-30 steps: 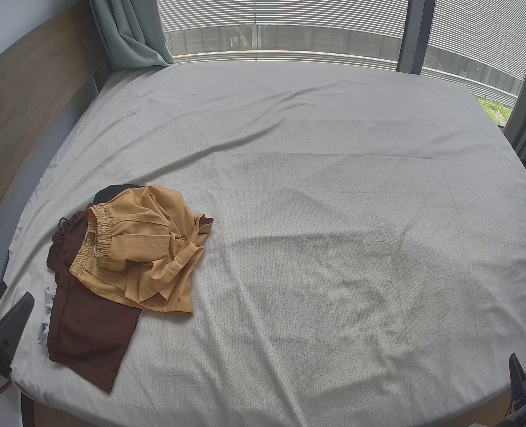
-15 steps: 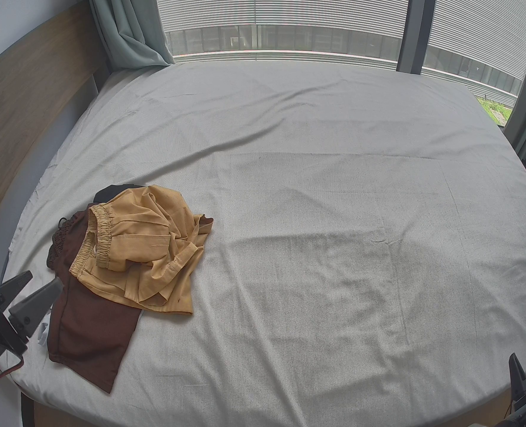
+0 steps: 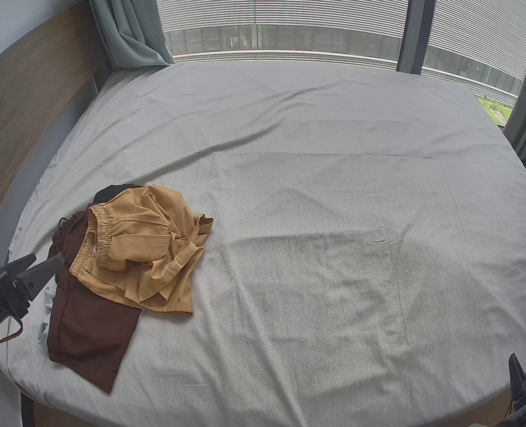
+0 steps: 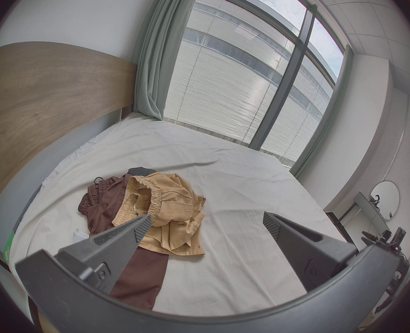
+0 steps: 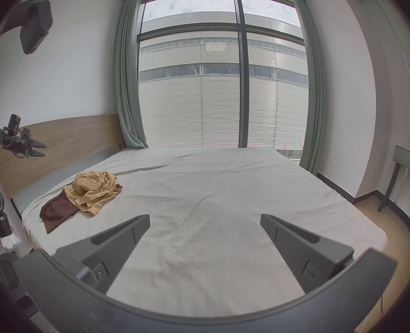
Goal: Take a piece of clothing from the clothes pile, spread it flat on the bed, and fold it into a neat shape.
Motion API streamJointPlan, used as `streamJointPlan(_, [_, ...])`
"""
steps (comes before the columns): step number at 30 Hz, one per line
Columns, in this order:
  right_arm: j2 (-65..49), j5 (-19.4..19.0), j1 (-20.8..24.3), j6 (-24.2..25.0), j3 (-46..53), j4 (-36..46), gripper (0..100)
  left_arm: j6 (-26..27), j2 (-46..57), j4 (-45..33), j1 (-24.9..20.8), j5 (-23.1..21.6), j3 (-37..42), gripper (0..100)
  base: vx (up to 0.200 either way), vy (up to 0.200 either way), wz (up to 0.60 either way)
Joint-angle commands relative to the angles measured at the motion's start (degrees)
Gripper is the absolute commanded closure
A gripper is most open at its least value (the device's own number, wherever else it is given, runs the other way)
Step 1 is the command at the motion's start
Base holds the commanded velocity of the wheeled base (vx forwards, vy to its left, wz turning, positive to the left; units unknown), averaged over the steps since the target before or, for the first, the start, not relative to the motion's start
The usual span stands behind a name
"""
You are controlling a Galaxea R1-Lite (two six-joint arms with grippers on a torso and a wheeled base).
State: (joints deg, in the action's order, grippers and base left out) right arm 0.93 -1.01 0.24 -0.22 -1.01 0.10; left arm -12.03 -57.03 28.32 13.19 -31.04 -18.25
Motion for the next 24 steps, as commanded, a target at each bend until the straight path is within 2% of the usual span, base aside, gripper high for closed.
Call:
streamJointPlan(1, [-0.9,0.0,0.0,0.0,0.9,0.1,0,0.3,-5.4,1.3,1.9,-0.7,-0.1,0,0.0,0.0,0.0])
streamJointPlan(13, [-0.9,0.0,0.0,0.0,0.9,0.0,0,0.3,-17.4,11.3,1.5,-2.4,-0.4,0,0.0,0.0,0.0])
streamJointPlan(24, [-0.9,0.0,0.0,0.0,0.9,0.0,0,0.3,-25.2,12.5,0.3,-2.4,-6.0,0,0.0,0.0,0.0])
